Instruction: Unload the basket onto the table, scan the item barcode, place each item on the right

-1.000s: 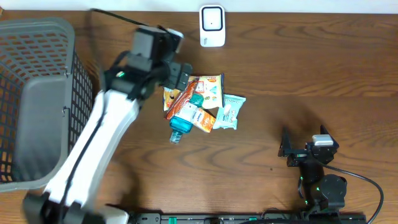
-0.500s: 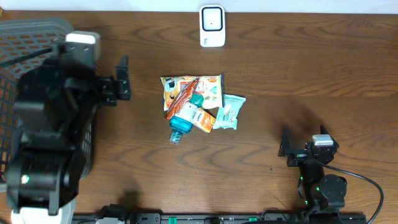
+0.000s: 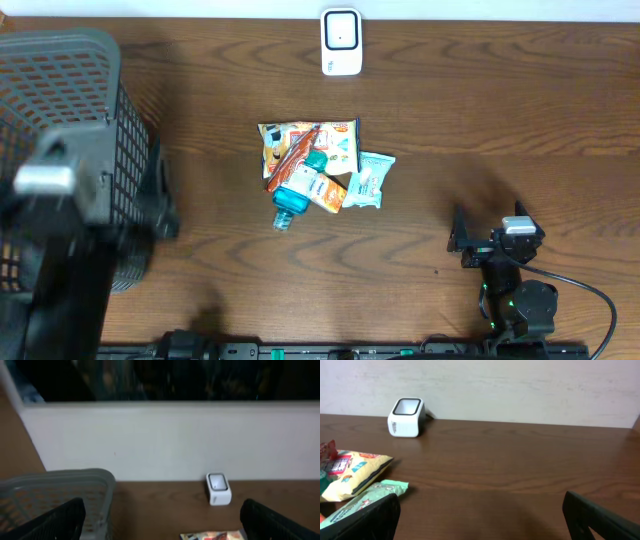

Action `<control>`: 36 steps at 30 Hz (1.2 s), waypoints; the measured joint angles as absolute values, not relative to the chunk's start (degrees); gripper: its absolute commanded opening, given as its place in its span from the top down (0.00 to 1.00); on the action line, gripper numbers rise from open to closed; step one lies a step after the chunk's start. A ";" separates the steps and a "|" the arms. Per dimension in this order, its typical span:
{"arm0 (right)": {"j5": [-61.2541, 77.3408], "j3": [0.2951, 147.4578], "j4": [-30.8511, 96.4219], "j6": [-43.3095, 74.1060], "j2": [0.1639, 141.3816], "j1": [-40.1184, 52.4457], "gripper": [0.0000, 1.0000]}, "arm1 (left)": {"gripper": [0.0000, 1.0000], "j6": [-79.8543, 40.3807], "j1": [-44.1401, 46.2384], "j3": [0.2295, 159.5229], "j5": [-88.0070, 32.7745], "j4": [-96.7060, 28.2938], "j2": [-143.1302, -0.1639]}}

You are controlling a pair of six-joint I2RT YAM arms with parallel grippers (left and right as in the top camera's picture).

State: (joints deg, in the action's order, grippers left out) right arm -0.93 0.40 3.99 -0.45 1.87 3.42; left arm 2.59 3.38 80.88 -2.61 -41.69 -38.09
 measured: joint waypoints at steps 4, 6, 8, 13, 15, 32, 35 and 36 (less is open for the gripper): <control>-0.93 0.40 4.01 -0.45 1.87 3.42 0.01 | 0.01 2.33 3.38 80.88 -2.59 -45.10 -29.52; -0.93 0.40 4.03 -0.45 1.87 3.42 0.01 | 0.01 2.31 3.38 80.88 -2.61 -46.52 -25.71; -0.93 0.40 4.03 -0.45 1.87 3.42 0.01 | 0.01 2.28 3.38 80.90 -2.59 -48.45 -21.89; -0.93 0.40 4.03 -0.45 1.87 3.42 0.01 | 0.01 2.17 3.38 81.01 -2.59 -55.46 -15.38; -0.93 0.40 4.03 -0.45 1.87 3.42 0.01 | 0.01 2.13 3.38 81.03 -2.61 -58.26 -14.76; -0.93 0.40 4.03 -0.45 1.87 3.42 0.01 | 0.01 1.67 3.38 80.93 -2.66 -78.28 -14.94; -0.93 0.40 4.03 -0.45 1.87 3.42 0.01 | 0.01 1.69 3.38 80.93 -2.66 -81.17 -14.94; -0.93 0.40 4.03 -0.45 1.87 3.42 0.01 | 0.01 1.67 3.38 80.93 -2.66 -81.89 -14.94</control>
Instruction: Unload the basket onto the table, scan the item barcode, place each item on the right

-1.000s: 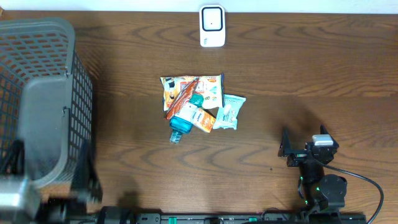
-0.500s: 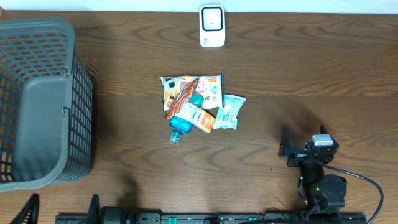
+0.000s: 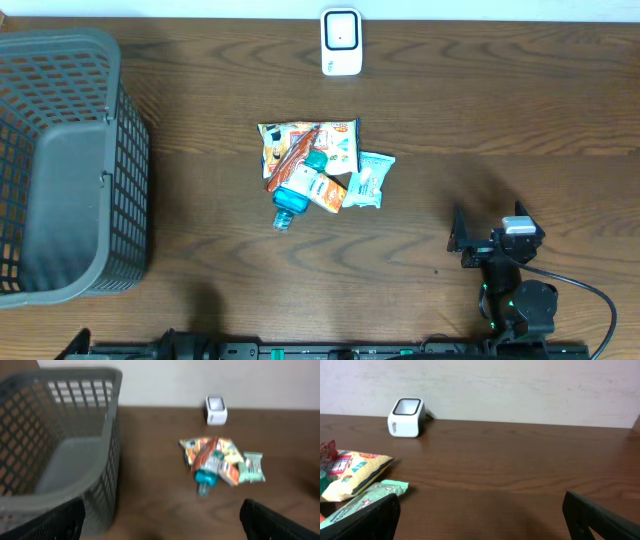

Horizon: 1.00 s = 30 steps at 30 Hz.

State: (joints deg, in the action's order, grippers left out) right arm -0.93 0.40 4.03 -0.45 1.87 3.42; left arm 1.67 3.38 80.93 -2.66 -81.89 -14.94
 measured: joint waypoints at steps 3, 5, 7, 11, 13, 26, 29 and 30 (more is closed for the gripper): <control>-0.93 0.40 4.03 -0.45 1.87 3.42 0.01 | 0.01 1.67 3.38 80.93 -2.66 -85.19 -14.94; -0.93 0.40 4.03 -0.45 1.87 3.42 0.01 | 0.01 1.67 3.38 80.93 -2.66 -87.39 -14.94; -0.93 0.40 4.03 -0.45 1.87 3.42 0.01 | 0.01 1.67 3.38 80.93 -2.66 -89.80 -14.94; -0.95 0.40 4.01 -0.45 1.87 3.42 0.01 | 0.01 1.67 3.38 80.93 -2.66 -92.16 -14.94; -0.93 0.40 4.03 -0.45 1.87 3.42 0.01 | 0.01 1.67 3.38 80.93 -2.66 -92.27 -14.94; 6.92 0.38 0.82 2.26 1.87 3.42 0.01 | 0.01 1.67 3.38 80.90 -2.66 -92.29 -14.94; 15.00 0.38 -3.11 3.97 1.87 3.42 0.01 | 0.01 1.67 3.38 80.90 -2.66 -92.29 -14.94; 17.78 0.38 -4.47 4.73 1.87 3.42 0.01 | 0.01 1.67 3.38 80.90 -2.66 -92.29 -14.94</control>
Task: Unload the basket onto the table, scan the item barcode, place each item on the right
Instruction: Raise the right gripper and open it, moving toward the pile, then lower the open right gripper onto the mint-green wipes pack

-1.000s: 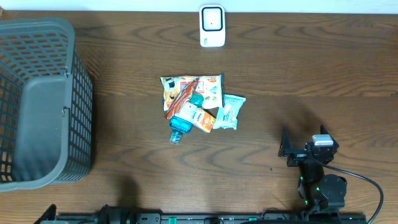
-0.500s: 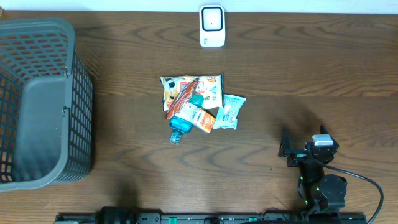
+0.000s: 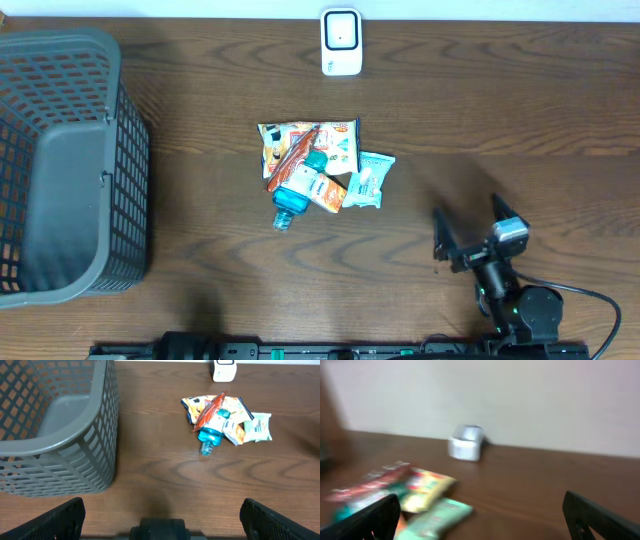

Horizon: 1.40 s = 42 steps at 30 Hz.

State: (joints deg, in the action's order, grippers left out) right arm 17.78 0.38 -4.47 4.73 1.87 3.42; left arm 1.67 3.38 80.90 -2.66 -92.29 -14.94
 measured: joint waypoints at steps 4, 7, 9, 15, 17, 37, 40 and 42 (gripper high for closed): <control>27.42 0.38 -7.64 12.21 1.87 3.42 0.01 | 0.01 1.67 3.38 80.90 -2.66 -92.29 -14.94; 30.81 0.38 -7.77 18.22 1.87 3.42 0.01 | 0.01 1.67 3.38 80.90 -2.66 -92.29 -14.94; 31.59 0.67 -6.96 20.80 1.87 3.46 0.01 | 0.00 1.67 3.38 80.90 -2.66 -92.29 -14.94; 26.92 10.52 7.90 21.91 6.63 3.46 0.01 | 0.01 1.65 3.38 80.90 -2.66 -92.29 -14.94; 24.23 17.34 13.13 20.64 12.01 3.46 0.01 | 0.01 1.65 3.38 80.88 -2.68 -92.29 -14.94; 38.35 56.34 26.72 18.09 63.92 3.86 0.01 | 0.01 1.50 3.38 80.88 -2.66 -92.29 -14.94; 37.74 56.36 25.36 19.46 67.29 5.82 0.01 | 0.01 1.50 3.38 80.88 -2.68 -92.31 -14.94; 34.70 56.64 26.15 20.88 69.14 8.27 0.01 | 0.01 1.50 3.38 80.88 -2.66 -92.31 -14.94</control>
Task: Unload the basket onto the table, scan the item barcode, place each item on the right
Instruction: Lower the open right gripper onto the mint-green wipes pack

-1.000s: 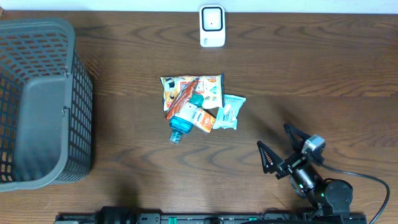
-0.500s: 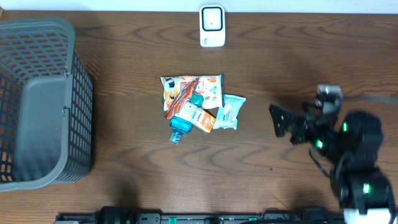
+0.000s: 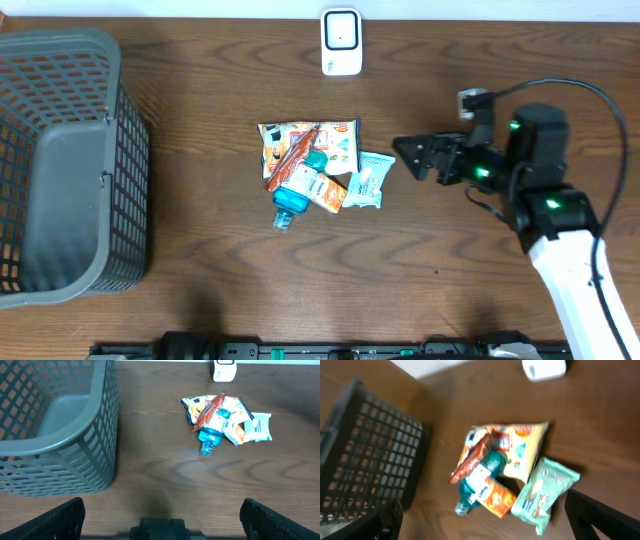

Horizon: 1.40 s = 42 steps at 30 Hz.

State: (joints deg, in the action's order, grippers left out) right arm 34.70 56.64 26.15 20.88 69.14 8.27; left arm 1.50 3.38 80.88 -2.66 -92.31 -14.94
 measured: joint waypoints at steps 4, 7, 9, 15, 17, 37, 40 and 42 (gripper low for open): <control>24.27 59.77 30.17 24.86 72.62 14.61 0.06 | 0.01 1.50 3.38 80.88 -2.66 -92.31 -14.94; 17.72 62.78 32.95 30.30 75.42 18.28 0.13 | 0.01 1.50 3.38 80.88 -2.66 -92.29 -14.94; 14.94 63.79 34.70 33.71 77.52 19.51 0.18 | 0.01 1.52 3.38 80.88 -2.66 -92.31 -14.94; 10.37 64.01 38.41 39.70 87.85 20.12 0.27 | 0.01 1.50 3.38 80.88 -2.66 -92.29 -14.94; 9.82 64.01 38.37 40.56 91.39 20.27 0.29 | 0.01 1.50 3.38 80.88 -2.66 -92.31 -14.94; 6.33 64.01 29.21 41.95 103.98 25.10 0.33 | 0.01 1.50 3.38 80.88 -2.68 -92.31 -14.94; 6.09 64.01 29.08 42.19 106.17 25.45 0.45 | 0.01 1.50 3.38 80.88 -2.68 -92.29 -14.94; 5.74 64.01 29.06 42.37 106.78 25.67 0.51 | 0.01 1.50 3.38 80.88 -2.66 -92.31 -14.94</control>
